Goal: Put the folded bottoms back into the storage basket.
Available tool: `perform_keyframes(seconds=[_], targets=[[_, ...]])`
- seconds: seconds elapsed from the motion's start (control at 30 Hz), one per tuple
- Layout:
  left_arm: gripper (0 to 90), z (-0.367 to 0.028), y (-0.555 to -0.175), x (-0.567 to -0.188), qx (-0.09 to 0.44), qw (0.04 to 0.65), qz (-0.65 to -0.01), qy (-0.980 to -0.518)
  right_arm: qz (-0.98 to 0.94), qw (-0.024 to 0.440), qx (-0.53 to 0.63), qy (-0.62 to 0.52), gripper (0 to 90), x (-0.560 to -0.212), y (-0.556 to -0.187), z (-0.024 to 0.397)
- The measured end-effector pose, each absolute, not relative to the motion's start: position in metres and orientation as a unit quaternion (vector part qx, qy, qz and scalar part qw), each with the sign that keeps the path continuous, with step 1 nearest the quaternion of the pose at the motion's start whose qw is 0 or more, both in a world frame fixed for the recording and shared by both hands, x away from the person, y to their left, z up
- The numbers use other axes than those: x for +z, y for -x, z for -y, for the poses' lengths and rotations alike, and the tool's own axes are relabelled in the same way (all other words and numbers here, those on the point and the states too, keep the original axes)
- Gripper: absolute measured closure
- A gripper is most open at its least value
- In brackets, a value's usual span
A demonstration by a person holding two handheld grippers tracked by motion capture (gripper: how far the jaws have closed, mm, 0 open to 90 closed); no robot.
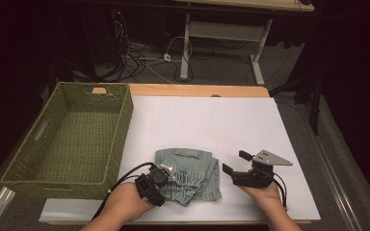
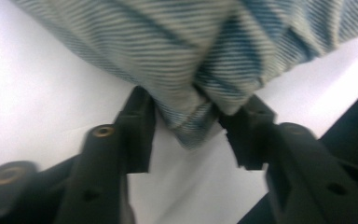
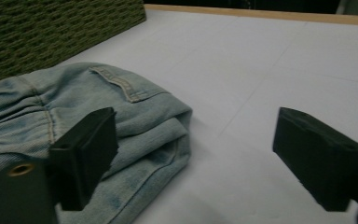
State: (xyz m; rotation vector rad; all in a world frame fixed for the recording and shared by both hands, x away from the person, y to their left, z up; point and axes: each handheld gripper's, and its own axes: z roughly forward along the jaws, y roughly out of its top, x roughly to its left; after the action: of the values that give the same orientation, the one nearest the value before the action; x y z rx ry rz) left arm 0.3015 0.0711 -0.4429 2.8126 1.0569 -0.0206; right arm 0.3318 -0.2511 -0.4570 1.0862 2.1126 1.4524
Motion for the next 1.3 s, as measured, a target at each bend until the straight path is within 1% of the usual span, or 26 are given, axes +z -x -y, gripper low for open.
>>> perform_keyframes(seconds=[0.07, 0.13, 0.23, 0.3, 0.4, 0.5, 0.6, 0.7, 0.73, 0.8, 0.83, 0.87, 0.9, 1.1, 1.17, 1.3], targets=[[62.7, -0.07, -0.302, -0.442, -0.008, 0.065, -0.35, -0.934, -0.752, 0.172, 0.511, -0.379, 19.0, -0.458, -0.332, 0.248], [67.4, -0.071, -0.303, -0.442, -0.014, 0.063, -0.353, -0.933, -0.756, 0.16, 0.507, -0.382, 25.2, -0.459, -0.334, 0.243], [71.0, -0.07, -0.304, -0.442, -0.017, 0.061, -0.347, -0.936, -0.76, 0.137, 0.501, -0.391, 37.5, -0.458, -0.342, 0.234], [72.4, -0.069, -0.305, -0.442, -0.015, 0.055, -0.342, -0.938, -0.764, 0.135, 0.494, -0.392, 44.1, -0.456, -0.35, 0.227], [73.4, -0.067, -0.304, -0.442, -0.009, 0.051, -0.339, -0.939, -0.769, 0.135, 0.482, -0.397, 45.6, -0.456, -0.364, 0.216], [73.5, -0.066, -0.305, -0.442, -0.013, 0.048, -0.341, -0.939, -0.78, 0.124, 0.466, -0.398, 42.9, -0.461, -0.375, 0.204], [73.4, -0.066, -0.305, -0.442, -0.012, 0.046, -0.34, -0.939, -0.794, 0.121, 0.438, -0.405, 42.6, -0.468, -0.38, 0.197], [73.4, -0.067, -0.307, -0.442, -0.019, 0.045, -0.341, -0.939, -0.808, 0.092, 0.417, -0.406, 42.0, -0.475, -0.381, 0.196], [73.3, -0.067, -0.308, -0.442, -0.022, 0.046, -0.343, -0.938, -0.809, 0.059, 0.41, -0.418, 41.9, -0.479, -0.382, 0.197], [73.2, -0.067, -0.308, -0.442, -0.023, 0.045, -0.343, -0.938, -0.807, 0.065, 0.414, -0.416, 42.2, -0.48, -0.38, 0.197], [73.2, -0.067, -0.309, -0.442, -0.024, 0.045, -0.343, -0.938, -0.809, 0.071, 0.41, -0.415, 45.8, -0.48, -0.379, 0.195], [73.2, -0.067, -0.309, -0.442, -0.025, 0.044, -0.342, -0.938, -0.813, 0.065, 0.409, -0.411, 53.2, -0.479, -0.378, 0.194], [73.2, -0.067, -0.31, -0.442, -0.026, 0.043, -0.341, -0.939, -0.814, 0.061, 0.41, -0.407, 55.9, -0.48, -0.377, 0.192], [73.1, -0.067, -0.31, -0.441, -0.03, 0.043, -0.34, -0.939, -0.81, 0.056, 0.417, -0.408, 66.6, -0.48, -0.375, 0.193], [73.1, -0.067, -0.311, -0.442, -0.032, 0.044, -0.342, -0.938, -0.809, 0.061, 0.421, -0.407, 70.2, -0.48, -0.372, 0.193], [73.1, -0.067, -0.311, -0.441, -0.031, 0.043, -0.342, -0.938, -0.81, 0.074, 0.423, -0.399, 74.2, -0.479, -0.369, 0.192]])
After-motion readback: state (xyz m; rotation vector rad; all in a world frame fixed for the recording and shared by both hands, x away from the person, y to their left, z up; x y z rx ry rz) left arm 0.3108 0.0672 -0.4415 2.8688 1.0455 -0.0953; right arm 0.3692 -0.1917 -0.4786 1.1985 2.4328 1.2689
